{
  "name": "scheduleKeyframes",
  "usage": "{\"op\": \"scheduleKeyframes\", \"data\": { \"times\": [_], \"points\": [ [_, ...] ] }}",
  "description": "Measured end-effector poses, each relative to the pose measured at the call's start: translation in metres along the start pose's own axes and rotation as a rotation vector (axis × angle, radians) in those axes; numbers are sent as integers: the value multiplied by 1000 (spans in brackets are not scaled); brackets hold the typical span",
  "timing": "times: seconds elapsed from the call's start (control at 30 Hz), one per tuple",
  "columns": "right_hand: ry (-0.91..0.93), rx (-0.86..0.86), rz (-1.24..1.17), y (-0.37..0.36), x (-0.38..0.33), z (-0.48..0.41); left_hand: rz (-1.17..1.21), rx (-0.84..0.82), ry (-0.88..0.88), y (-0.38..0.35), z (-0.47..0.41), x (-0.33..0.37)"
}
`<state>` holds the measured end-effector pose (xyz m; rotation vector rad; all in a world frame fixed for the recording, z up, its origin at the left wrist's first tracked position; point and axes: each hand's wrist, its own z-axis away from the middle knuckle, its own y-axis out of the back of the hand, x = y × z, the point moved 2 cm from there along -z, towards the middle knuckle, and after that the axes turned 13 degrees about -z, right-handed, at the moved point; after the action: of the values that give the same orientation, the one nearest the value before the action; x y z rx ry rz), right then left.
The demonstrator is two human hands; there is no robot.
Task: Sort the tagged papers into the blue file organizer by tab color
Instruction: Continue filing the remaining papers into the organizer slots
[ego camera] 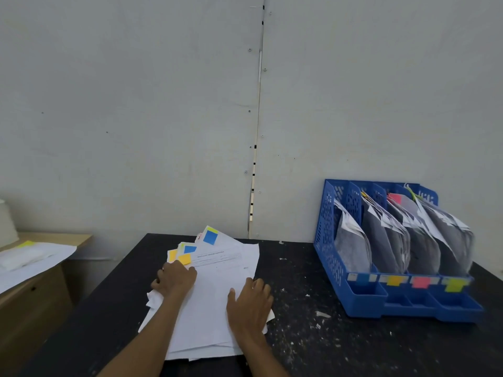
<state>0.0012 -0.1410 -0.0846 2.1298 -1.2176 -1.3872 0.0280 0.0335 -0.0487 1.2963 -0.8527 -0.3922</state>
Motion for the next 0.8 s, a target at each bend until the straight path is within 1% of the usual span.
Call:
{"op": "scheduleKeyframes", "data": {
  "times": [0.13,0.3,0.5,0.63,0.7,0.8],
  "points": [
    [4,3,4,0,0,0,-38,-32,2,0,-9,-1],
    [8,15,18,0,1,-2,174,62,-2,4,-16,-8],
    [18,20,15,-1,1,-2,199,86,40,1,-27,-15],
    [28,42,14,-4,4,-3,248,103,-47,2,-30,-17],
    [37,50,8,-5,4,-2,244,151,-86,2,-29,-19],
    [48,46,6,-2,3,-1,341,355,-159,4,-25,-20]
  ]
}}
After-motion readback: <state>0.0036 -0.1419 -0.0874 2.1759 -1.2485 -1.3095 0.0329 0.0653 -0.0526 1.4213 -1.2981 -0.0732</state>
